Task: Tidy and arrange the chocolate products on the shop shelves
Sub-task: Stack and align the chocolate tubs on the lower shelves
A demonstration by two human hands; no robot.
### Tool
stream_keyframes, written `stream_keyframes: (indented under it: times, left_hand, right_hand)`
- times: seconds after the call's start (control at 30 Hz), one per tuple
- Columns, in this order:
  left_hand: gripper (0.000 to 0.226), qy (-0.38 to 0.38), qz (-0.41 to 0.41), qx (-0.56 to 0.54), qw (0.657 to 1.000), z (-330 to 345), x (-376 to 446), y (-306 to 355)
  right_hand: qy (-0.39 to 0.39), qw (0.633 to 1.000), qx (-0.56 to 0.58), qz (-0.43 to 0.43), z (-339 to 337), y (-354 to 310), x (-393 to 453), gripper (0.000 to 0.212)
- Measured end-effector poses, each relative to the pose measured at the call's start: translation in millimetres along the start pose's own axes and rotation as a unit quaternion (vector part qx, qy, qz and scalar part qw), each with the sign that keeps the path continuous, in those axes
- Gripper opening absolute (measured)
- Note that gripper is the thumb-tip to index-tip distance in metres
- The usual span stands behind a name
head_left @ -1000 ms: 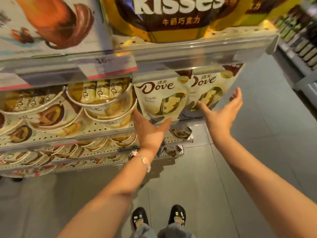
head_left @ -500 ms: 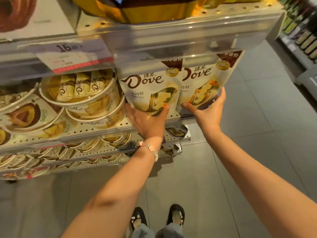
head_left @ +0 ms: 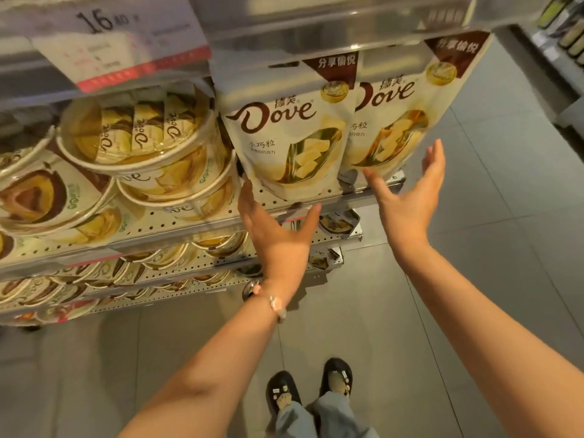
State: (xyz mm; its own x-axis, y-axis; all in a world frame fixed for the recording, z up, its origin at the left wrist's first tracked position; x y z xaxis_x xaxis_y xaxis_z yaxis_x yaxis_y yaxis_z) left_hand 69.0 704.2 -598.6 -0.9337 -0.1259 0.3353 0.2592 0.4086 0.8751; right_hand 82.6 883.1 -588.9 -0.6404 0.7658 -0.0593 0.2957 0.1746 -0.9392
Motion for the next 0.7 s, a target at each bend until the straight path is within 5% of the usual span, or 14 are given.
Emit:
stream_keyframes:
  times: [0.2, 0.5, 0.63, 0.7]
  left_hand:
    - [0.033, -0.103, 0.036, 0.028, 0.994, -21.3, -42.5, -53.4]
    - [0.068, -0.118, -0.052, 0.000, 0.992, 24.8, -31.0, -161.9]
    - [0.070, -0.135, 0.000, -0.050, 0.990, 59.0, -27.1, -197.0]
    - [0.050, -0.109, 0.052, -0.070, 0.990, 69.0, -31.8, -212.4]
  right_hand:
    - [0.034, 0.999, 0.029, 0.014, -3.5, 54.2, -46.1, 0.025]
    - [-0.047, 0.997, 0.022, 0.055, 60.1, 152.7, -14.8, 0.053]
    - [-0.112, 0.989, 0.092, -0.008, 88.8, 194.3, 9.3, 0.043]
    - [-0.113, 0.986, 0.120, -0.035, 101.8, 213.3, 20.3, 0.043]
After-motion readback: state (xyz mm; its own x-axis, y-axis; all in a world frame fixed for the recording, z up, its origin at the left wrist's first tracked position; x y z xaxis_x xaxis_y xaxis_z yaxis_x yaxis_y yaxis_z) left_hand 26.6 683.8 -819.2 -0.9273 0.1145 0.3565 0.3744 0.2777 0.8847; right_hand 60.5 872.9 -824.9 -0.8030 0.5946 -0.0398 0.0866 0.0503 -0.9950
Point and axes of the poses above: each hand's wrist, its own x-axis towards the middle knuckle, its own z-axis out of the palm, y = z × x, the point moved 2 cm from there along x, towards the middle knuckle, and after that the axes turned 10 degrees about z, right-handed, at the moved point
